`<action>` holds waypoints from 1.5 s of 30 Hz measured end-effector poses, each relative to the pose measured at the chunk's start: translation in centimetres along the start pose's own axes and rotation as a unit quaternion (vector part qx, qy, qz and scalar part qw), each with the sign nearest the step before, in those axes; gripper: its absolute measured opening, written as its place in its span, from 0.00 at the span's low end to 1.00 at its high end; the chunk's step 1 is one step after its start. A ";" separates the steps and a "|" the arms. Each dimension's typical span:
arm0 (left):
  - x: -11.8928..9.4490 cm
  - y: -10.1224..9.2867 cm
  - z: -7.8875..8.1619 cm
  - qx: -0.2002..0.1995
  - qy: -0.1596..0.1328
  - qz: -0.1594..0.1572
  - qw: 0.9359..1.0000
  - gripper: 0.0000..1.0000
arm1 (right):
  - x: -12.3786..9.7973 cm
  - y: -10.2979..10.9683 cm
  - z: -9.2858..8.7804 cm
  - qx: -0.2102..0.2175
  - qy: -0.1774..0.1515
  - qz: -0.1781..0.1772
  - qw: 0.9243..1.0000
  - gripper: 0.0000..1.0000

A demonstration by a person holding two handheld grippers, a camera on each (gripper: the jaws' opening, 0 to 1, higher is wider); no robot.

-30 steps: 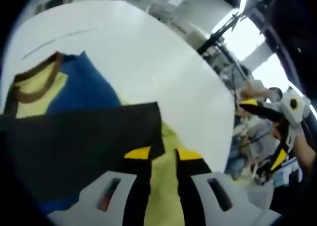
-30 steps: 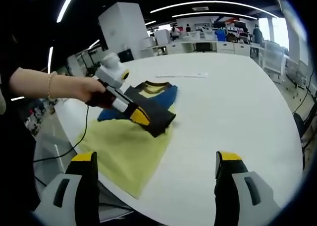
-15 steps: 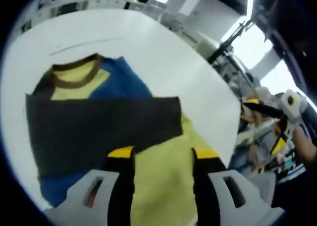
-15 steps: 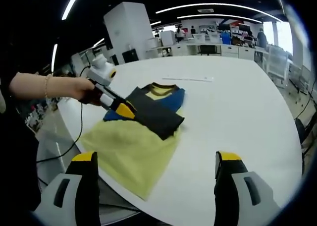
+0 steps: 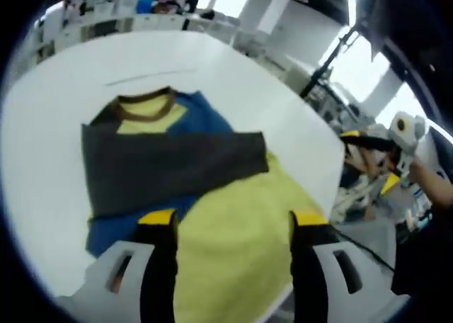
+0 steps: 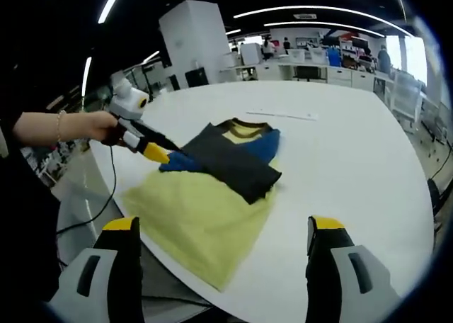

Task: Fold the garment on the visible template until the final outline fits inside the template.

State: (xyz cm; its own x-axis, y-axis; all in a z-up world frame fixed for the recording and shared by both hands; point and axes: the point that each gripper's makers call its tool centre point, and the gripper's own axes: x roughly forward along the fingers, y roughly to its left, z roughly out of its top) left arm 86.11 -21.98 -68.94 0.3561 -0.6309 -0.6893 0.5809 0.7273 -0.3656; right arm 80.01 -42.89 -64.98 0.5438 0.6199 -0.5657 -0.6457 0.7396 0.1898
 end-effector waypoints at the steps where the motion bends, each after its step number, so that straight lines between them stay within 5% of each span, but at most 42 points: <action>1: -0.5 0.1 -0.3 0.001 -0.002 0.003 1.000 0.64 | 0.0 0.1 0.0 -0.002 0.001 0.001 1.000 0.97; 16: -7.7 3.4 -5.1 -0.032 -0.025 0.059 0.997 0.82 | 0.6 0.9 0.3 -0.014 0.011 0.012 1.000 0.97; 27: -12.0 3.7 -6.7 -0.035 -0.049 0.082 0.995 0.99 | 0.6 1.1 0.3 -0.017 0.014 0.013 1.000 0.97; 45: -18.0 2.1 -9.5 -0.076 -0.097 0.117 0.985 0.99 | -1.6 0.4 -1.2 0.003 0.016 -0.008 1.000 0.97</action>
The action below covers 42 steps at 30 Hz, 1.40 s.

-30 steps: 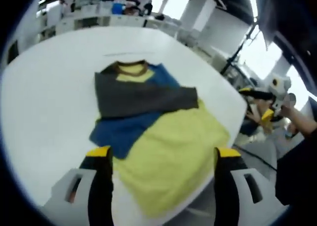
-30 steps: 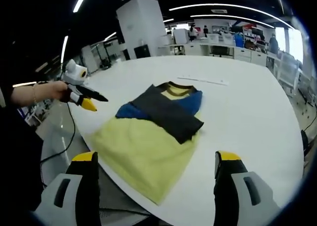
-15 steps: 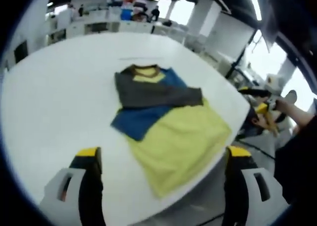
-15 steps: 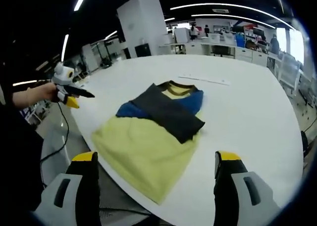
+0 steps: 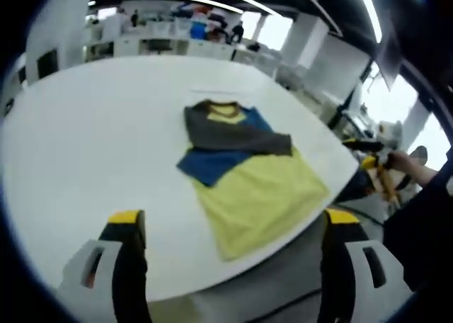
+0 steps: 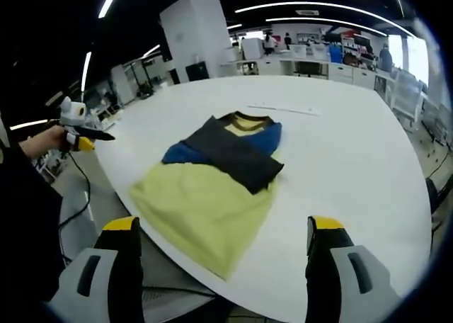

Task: Fold the garment on the visible template until the final outline fits inside the template.

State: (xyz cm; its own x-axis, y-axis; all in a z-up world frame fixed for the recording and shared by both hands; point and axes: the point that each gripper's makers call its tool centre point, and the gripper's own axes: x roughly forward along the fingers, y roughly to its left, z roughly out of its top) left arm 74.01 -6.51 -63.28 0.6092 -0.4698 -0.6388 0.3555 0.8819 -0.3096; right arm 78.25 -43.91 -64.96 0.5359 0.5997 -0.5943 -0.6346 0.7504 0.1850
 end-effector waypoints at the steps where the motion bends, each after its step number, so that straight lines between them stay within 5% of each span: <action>1: -0.2 0.0 -0.1 0.000 0.001 0.003 1.000 0.99 | -0.1 0.0 0.0 0.001 0.000 -0.001 1.000 0.97; 24: 0.4 -0.2 -1.1 -0.005 0.017 0.002 1.000 0.99 | 0.2 -0.1 -0.9 0.008 0.005 -0.004 1.000 0.95; 31: 1.8 -0.8 -2.9 -0.006 0.044 -0.009 0.999 0.98 | 1.2 0.5 -2.1 0.010 0.025 0.010 1.000 0.81; 42: 5.1 -1.0 -6.4 -0.013 0.085 -0.023 0.996 0.82 | 2.1 0.2 -4.0 0.021 0.042 0.011 0.999 0.69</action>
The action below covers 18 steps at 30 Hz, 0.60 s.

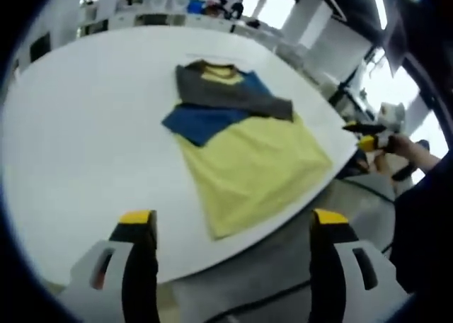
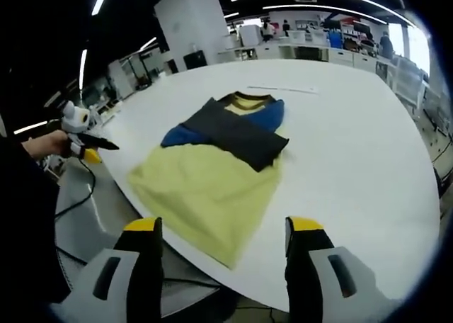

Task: Fold the garment on the visible template until the final outline fits inside the template.

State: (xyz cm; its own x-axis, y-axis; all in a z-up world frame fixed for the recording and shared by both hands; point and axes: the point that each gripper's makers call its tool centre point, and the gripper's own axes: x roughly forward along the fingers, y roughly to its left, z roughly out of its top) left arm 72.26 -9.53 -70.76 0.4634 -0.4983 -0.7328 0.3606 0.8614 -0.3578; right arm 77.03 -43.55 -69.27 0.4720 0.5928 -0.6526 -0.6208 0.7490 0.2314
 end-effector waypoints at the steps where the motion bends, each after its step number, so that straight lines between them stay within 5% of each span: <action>1: 0.4 0.2 -0.3 -0.003 0.003 0.001 1.000 0.80 | 0.1 0.0 -0.1 0.002 0.001 0.000 1.000 0.68; 9: 2.0 1.3 -2.2 -0.015 0.030 0.013 0.999 0.60 | 1.4 0.0 -2.1 0.016 0.021 -0.002 1.000 0.59; 18: 3.1 1.9 -2.6 -0.021 0.043 0.023 0.999 0.46 | 2.6 -0.3 -4.1 0.028 0.056 -0.012 0.998 0.45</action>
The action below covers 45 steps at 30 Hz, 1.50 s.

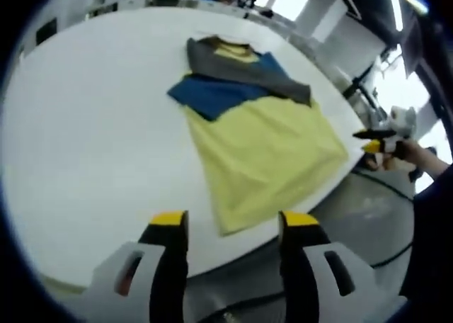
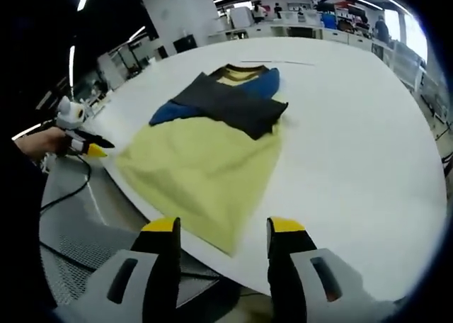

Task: Fold the garment on the visible template until the final outline fits inside the template.

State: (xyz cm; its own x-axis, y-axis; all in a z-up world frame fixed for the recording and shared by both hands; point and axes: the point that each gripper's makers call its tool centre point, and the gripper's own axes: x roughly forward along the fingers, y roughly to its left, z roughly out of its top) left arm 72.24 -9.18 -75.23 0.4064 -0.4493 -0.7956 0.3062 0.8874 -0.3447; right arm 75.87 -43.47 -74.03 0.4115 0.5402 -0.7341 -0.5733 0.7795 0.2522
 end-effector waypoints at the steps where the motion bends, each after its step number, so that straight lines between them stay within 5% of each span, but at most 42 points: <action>1: 0.2 0.0 -0.2 0.004 0.007 0.001 1.000 0.45 | 0.1 0.0 -0.2 0.000 0.006 -0.003 1.000 0.43; 7: 1.2 0.5 -1.0 0.012 0.027 0.003 1.000 0.41 | 0.9 -0.5 -1.4 0.008 0.035 -0.018 0.999 0.21; 10: 1.3 0.6 -1.0 0.012 0.030 0.003 0.999 0.41 | 1.0 -1.9 -2.0 -0.024 0.053 -0.057 0.997 0.02; 14: 1.4 0.6 -1.0 0.012 0.033 0.001 0.999 0.41 | 1.5 -0.9 -1.0 0.012 0.014 -0.016 1.000 0.05; 23: 1.7 0.5 -1.2 0.013 0.040 -0.001 0.999 0.42 | 1.8 -0.9 -2.6 0.005 0.050 -0.019 0.999 0.20; 45: 2.1 -1.2 -1.4 0.030 0.052 0.006 0.998 0.28 | 2.7 -0.6 -3.7 -0.008 0.083 -0.034 0.996 0.13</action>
State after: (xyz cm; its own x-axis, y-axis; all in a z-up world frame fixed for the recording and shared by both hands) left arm 71.45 -11.06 -77.16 0.3195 -0.4235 -0.8477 0.3537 0.8832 -0.3079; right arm 74.69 -43.63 -78.50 0.3283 0.4247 -0.8437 -0.5600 0.8069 0.1882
